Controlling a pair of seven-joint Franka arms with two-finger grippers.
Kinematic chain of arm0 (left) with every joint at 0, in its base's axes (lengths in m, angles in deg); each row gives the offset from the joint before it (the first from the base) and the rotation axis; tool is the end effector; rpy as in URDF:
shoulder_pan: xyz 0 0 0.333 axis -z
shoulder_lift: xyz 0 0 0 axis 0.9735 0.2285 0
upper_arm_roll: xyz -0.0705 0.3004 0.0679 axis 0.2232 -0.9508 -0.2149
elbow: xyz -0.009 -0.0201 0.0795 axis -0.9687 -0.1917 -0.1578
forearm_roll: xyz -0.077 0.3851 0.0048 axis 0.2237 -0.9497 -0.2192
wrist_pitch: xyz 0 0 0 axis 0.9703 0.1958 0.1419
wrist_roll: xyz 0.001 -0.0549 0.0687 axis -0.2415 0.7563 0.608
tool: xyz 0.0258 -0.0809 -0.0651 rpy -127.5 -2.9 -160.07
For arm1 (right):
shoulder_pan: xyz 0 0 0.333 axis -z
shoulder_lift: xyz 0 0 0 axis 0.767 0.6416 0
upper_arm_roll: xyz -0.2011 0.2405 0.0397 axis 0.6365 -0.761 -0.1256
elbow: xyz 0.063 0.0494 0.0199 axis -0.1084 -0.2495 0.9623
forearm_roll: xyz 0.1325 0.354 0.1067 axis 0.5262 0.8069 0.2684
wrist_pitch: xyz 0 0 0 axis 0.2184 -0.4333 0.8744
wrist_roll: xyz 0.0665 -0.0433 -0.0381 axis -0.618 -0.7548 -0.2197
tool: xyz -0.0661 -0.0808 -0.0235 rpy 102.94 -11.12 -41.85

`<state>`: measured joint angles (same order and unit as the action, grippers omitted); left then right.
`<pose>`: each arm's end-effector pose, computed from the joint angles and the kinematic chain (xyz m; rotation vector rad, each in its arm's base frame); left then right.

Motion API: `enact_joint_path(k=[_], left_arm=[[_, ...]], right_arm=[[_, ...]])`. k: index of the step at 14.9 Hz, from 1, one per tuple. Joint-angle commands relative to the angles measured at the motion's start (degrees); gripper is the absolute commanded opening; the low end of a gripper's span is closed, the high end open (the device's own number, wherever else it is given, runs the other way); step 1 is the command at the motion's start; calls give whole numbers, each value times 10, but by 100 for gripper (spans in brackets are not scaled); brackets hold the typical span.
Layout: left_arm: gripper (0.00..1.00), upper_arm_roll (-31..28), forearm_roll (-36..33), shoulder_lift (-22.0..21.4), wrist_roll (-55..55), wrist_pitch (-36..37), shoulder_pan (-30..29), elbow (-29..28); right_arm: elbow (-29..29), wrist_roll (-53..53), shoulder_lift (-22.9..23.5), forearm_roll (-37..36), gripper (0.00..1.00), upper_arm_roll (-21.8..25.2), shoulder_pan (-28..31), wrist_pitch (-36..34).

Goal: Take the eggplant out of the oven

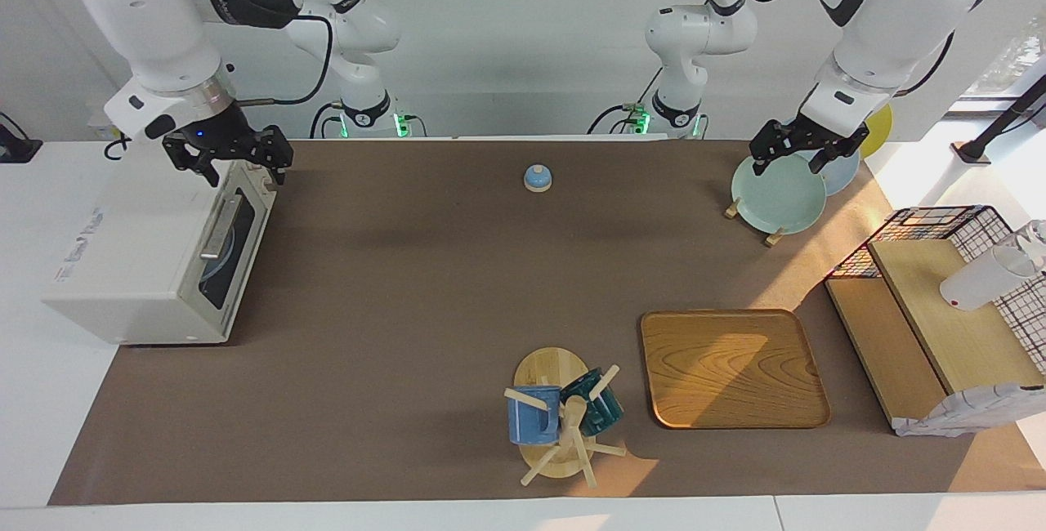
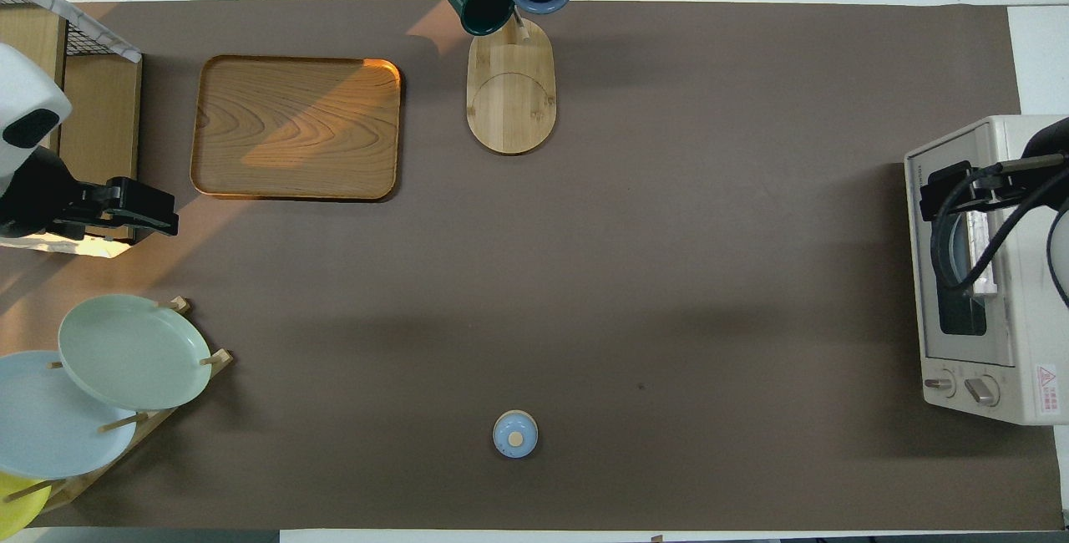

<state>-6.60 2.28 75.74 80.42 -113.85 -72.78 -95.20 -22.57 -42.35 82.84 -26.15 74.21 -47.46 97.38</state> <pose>0.5352 -0.0660 0.5955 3.1245 -0.0631 -0.1352 0.5529 -0.0160 0.5896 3.0724 0.1042 -0.1038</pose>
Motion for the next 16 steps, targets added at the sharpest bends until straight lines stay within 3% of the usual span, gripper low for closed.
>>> enact_joint_path(k=[1, 9, 10, 12, 13, 16], left_arm=[[100, 3, -8, -11, -1, 6, -6, -5], [100, 4, -8, -10, -1, 6, -6, -5], [100, 4, -8, -11, -1, 6, -6, -5], [100, 3, -8, -11, -1, 6, -6, -5], [100, 4, -8, -11, -1, 6, -6, -5], [100, 4, -8, -10, -1, 6, -6, -5]], right_arm=[[3, 7, -1, 4, 100, -3, 5, 2], [-3, -28, -6, 3, 100, -6, 5, 5], [-10, -45, -8, 3, 87, -6, 5, 11], [-25, -55, -15, 3, 10, -6, 6, 14], [-31, -66, -17, 3, 0, -6, 3, 16], [-44, -79, -22, 4, 0, -5, 7, 46]])
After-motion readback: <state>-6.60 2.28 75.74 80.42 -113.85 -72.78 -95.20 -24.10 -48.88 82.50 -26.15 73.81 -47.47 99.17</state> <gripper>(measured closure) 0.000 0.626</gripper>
